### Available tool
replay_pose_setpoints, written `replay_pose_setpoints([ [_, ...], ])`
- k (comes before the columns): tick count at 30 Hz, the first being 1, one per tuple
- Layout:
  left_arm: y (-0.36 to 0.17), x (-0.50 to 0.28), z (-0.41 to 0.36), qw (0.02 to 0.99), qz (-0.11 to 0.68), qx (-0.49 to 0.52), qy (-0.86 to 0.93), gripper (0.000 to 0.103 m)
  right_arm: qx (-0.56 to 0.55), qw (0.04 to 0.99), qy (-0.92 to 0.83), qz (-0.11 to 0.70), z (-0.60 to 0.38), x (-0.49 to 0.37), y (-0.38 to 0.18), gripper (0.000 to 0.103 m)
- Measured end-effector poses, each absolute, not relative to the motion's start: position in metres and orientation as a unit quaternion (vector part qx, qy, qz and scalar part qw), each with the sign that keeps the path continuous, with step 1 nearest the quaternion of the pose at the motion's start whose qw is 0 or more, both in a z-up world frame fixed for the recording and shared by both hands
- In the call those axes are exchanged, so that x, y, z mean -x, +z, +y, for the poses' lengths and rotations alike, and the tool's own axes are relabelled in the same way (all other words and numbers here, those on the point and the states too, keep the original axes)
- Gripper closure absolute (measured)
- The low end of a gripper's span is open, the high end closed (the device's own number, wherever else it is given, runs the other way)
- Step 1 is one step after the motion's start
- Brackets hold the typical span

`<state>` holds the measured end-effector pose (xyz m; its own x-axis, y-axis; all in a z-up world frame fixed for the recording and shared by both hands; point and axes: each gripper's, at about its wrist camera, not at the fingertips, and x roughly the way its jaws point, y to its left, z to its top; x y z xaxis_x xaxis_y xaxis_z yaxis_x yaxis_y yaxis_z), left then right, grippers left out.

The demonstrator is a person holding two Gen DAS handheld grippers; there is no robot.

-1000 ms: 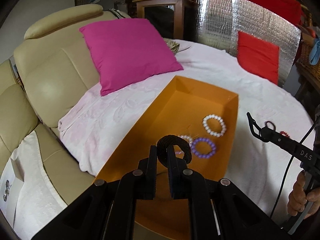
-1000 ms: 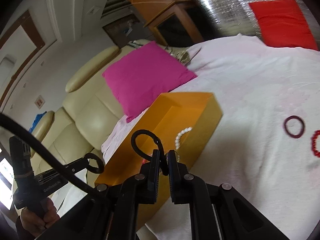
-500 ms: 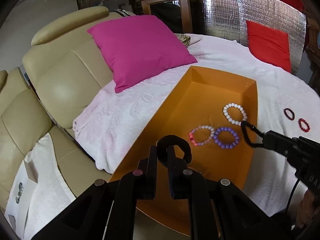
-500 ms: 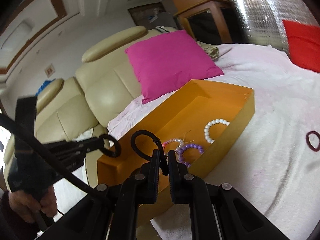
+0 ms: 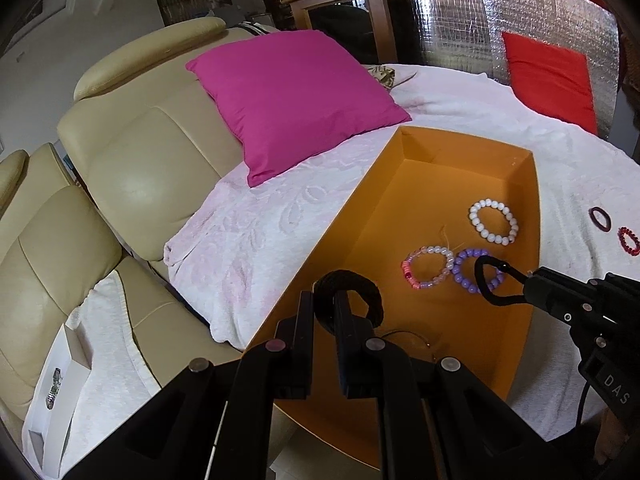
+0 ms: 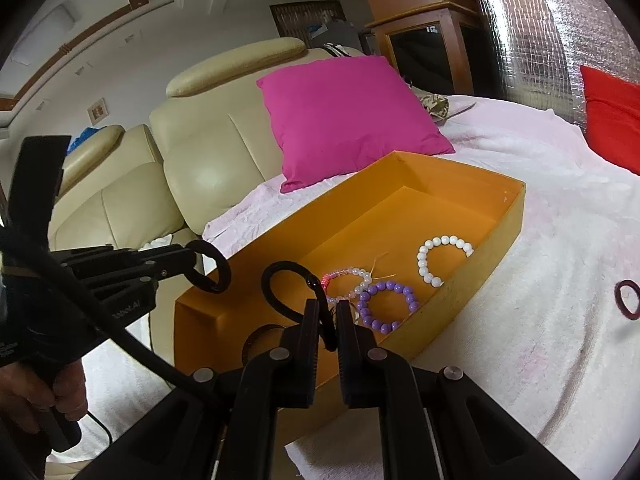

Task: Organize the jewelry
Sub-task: 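Carry the black ring and hair tie in both tools over the orange box, then open both tools to drop the ring and hair tie into the box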

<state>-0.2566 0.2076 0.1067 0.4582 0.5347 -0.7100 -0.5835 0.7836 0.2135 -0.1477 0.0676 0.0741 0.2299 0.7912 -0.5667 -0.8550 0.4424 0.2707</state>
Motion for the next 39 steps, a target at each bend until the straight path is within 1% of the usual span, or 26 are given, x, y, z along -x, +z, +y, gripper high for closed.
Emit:
replay_pose_setpoints([
  [39,0.078,0.244,0.215,0.827,0.440,0.005,0.350,0.093,0.073,0.790,0.508,0.335,0.085,0.140,0.058,0.094],
])
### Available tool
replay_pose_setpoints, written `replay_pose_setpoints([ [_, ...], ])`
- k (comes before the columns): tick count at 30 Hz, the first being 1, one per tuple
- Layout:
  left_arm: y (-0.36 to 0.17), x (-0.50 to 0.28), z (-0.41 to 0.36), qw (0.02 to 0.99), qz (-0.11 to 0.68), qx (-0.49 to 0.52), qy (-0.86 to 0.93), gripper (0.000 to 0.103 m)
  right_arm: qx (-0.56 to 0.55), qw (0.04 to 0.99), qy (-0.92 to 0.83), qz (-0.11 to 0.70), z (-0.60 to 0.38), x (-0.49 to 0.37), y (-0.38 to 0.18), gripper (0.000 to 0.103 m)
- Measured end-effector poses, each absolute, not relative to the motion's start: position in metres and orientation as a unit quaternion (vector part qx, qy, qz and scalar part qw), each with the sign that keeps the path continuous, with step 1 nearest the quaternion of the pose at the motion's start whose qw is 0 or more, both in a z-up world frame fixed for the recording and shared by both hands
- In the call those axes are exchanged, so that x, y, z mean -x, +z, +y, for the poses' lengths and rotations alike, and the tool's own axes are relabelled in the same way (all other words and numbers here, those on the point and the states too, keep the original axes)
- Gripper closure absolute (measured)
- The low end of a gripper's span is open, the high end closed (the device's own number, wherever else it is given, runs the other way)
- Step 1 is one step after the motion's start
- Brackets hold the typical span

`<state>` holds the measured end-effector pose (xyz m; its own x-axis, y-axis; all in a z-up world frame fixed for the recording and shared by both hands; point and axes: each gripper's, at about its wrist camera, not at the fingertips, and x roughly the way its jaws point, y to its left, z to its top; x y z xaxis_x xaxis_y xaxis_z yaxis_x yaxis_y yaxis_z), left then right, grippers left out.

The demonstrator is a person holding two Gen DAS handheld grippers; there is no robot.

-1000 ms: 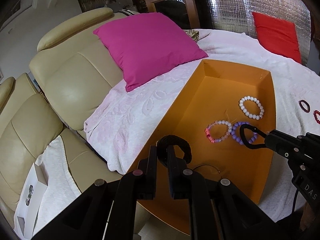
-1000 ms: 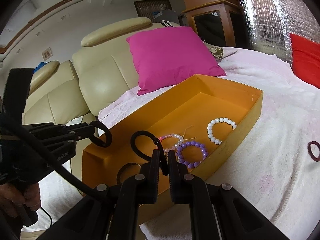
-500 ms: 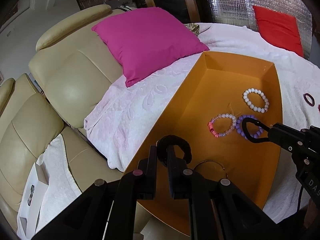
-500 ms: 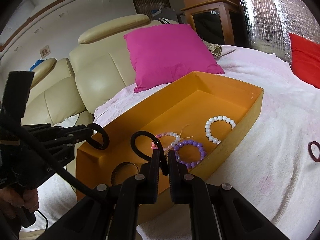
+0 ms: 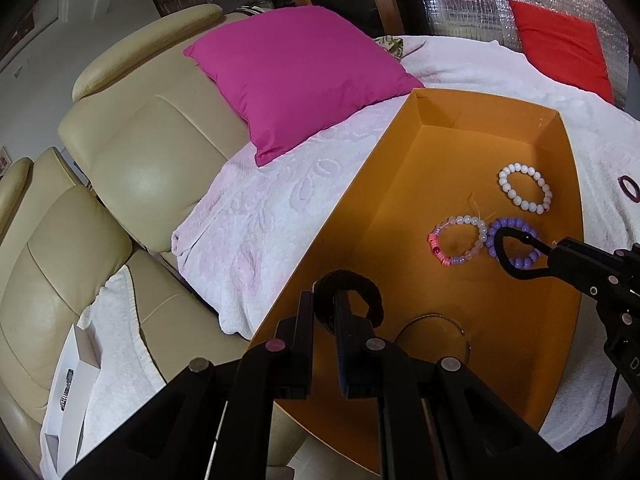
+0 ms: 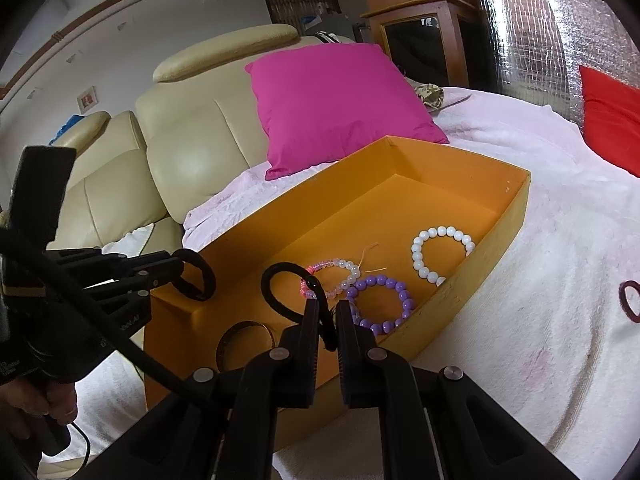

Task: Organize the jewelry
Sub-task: 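Open both tools to drop the ring and hair tie into the box, then move both open tools back from the box toward the remaining rings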

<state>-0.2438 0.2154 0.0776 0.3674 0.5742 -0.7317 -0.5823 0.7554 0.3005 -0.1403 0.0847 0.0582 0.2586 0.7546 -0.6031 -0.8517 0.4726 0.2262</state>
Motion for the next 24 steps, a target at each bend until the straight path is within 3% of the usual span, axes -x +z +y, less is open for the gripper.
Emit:
replay_pose_setpoints([
  [10,0.076,0.240,0.212,0.822,0.445,-0.006,0.356,0.091,0.062,0.792,0.501,0.343,0.084,0.137,0.058,0.093],
  [12,0.075,0.240,0.212,0.821,0.446,-0.008,0.356,0.087,0.062,0.793,0.500,0.341,0.083,0.138,0.059,0.093],
  [13,0.075,0.240,0.211,0.821,0.446,-0.010,0.358,0.078,0.061,0.794,0.500,0.341,0.083,0.137,0.059,0.093],
  [15,0.076,0.239,0.210,0.819,0.444,-0.015,0.363,0.052,0.058,0.795,0.498,0.342,0.081,0.136,0.060,0.093],
  [16,0.077,0.240,0.209,0.819,0.441,-0.018,0.366,0.048,0.056,0.795,0.497,0.342,0.079,0.135,0.061,0.093],
  [24,0.076,0.232,0.198,0.819,0.446,-0.028,0.361,0.041,0.036,0.800,0.487,0.349,0.063,0.126,0.071,0.093],
])
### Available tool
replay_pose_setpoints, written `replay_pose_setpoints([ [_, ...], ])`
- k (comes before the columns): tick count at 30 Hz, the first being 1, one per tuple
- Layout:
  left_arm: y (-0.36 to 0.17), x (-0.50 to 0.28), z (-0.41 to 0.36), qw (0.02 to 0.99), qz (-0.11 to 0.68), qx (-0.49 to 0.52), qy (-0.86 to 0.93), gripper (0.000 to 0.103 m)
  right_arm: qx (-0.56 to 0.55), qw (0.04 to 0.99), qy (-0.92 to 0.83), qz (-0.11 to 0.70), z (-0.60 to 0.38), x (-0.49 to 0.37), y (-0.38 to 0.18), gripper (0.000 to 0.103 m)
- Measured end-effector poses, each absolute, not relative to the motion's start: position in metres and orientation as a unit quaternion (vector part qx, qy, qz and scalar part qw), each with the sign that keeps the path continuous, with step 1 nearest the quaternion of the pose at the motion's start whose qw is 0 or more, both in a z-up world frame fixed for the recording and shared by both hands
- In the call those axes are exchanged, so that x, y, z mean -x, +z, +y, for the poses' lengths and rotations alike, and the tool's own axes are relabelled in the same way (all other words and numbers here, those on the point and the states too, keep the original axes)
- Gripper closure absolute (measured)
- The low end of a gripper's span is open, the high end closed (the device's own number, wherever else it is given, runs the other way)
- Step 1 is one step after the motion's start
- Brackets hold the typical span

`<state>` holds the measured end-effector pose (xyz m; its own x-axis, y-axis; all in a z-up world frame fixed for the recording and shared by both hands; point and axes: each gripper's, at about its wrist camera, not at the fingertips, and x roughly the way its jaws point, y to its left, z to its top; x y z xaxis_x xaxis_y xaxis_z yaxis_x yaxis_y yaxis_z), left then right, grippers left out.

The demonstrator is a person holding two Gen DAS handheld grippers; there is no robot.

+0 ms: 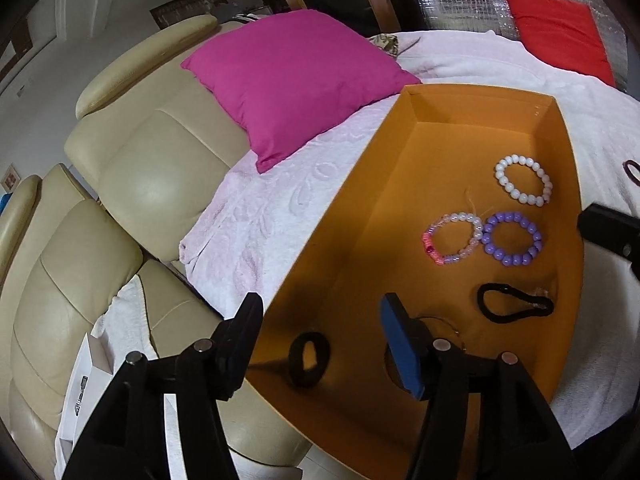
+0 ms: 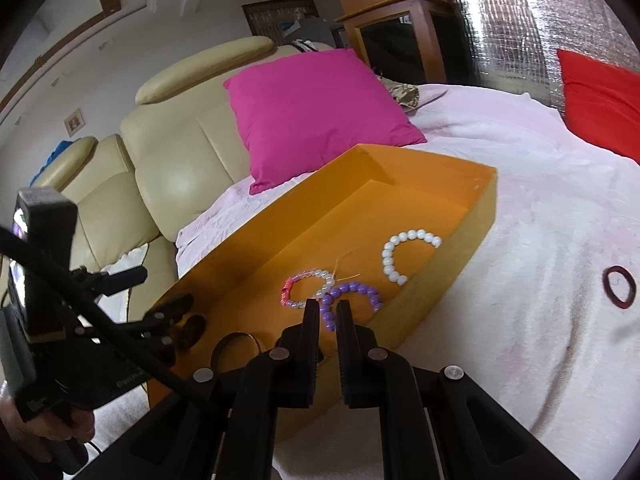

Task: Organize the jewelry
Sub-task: 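Move both open tools back from the box toward the remaining rings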

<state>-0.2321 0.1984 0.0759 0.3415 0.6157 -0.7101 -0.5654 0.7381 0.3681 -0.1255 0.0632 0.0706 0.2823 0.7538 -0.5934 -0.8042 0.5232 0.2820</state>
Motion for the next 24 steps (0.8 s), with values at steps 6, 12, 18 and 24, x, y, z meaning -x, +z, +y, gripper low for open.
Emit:
replay_pose_setpoints([
  [6,0.078,0.222,0.182,0.824,0.447,-0.035,0.347,0.041,0.004,0.810,0.469,0.353,0.034,0.110,0.084,0.093],
  [12,0.083,0.211,0.161,0.830,0.441,-0.053,0.336,0.031,-0.015,0.815,0.443,0.374,0.010,0.092,0.085,0.082],
  [18,0.097,0.206,0.141,0.843,0.426,-0.065,0.322,0.031,-0.023,0.824,0.423,0.376,-0.015,0.083,0.086,0.082],
  [24,0.111,0.204,0.123,0.855,0.411,-0.075,0.308,0.030,-0.034,0.834,0.401,0.376,-0.040,0.075,0.090,0.082],
])
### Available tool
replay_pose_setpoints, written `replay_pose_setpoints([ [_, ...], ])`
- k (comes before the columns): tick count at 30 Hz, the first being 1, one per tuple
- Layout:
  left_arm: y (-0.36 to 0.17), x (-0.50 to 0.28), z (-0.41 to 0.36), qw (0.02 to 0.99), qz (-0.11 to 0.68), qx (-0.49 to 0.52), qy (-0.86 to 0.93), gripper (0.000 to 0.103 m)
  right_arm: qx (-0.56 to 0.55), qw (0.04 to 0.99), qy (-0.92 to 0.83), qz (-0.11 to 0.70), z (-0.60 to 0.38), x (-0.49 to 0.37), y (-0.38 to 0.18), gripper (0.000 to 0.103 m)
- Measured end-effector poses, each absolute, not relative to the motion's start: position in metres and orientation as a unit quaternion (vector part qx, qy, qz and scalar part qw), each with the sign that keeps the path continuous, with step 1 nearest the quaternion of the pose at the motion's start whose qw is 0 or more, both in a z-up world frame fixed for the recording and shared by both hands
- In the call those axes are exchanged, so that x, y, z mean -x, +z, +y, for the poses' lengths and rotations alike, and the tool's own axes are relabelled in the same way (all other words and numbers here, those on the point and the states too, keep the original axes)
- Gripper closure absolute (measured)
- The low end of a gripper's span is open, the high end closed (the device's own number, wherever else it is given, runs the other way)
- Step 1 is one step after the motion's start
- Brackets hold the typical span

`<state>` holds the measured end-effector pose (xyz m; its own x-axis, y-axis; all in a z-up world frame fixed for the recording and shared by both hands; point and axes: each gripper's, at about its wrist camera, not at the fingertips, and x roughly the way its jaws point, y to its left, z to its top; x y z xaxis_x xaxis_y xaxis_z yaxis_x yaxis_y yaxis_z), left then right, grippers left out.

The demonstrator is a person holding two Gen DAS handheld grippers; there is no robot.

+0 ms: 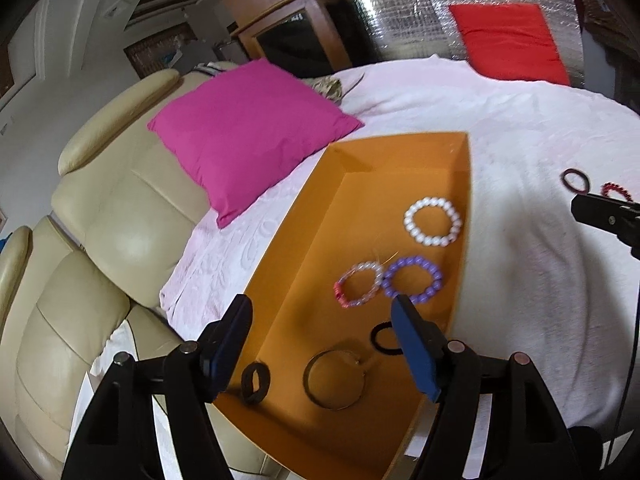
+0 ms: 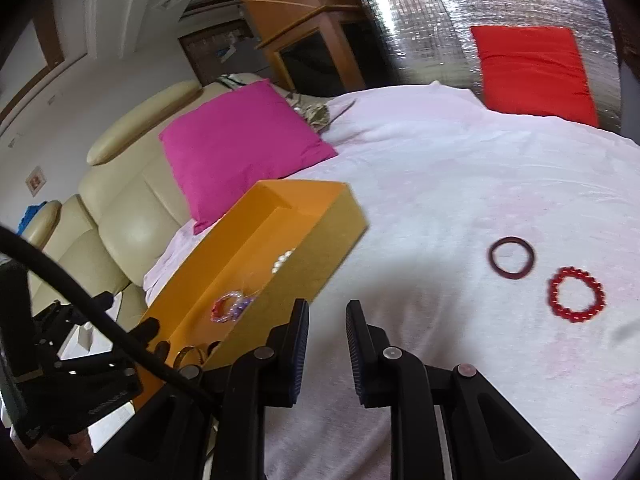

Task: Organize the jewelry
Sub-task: 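Move both open tools back from the box toward the remaining rings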

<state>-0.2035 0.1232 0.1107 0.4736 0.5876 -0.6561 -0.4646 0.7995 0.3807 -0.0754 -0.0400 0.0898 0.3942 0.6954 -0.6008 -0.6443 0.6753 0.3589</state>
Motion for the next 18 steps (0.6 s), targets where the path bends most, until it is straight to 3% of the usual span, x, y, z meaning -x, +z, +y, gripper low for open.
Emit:
replay_pose_setpoints([
  [12,0.122,0.196,0.089,0.868,0.398,-0.093,0.283,0.030,-0.049,0.844,0.372,0.383,-0.077,0.064,0.094,0.081],
  [15,0.125,0.191,0.081,0.871,0.396,-0.098,0.276,0.030,-0.057,0.846,0.364,0.385,-0.087,0.060,0.095,0.071],
  [18,0.127,0.186,0.074,0.873,0.394,-0.102,0.270,0.030,-0.067,0.849,0.357,0.383,-0.097,0.058,0.097,0.068],
])
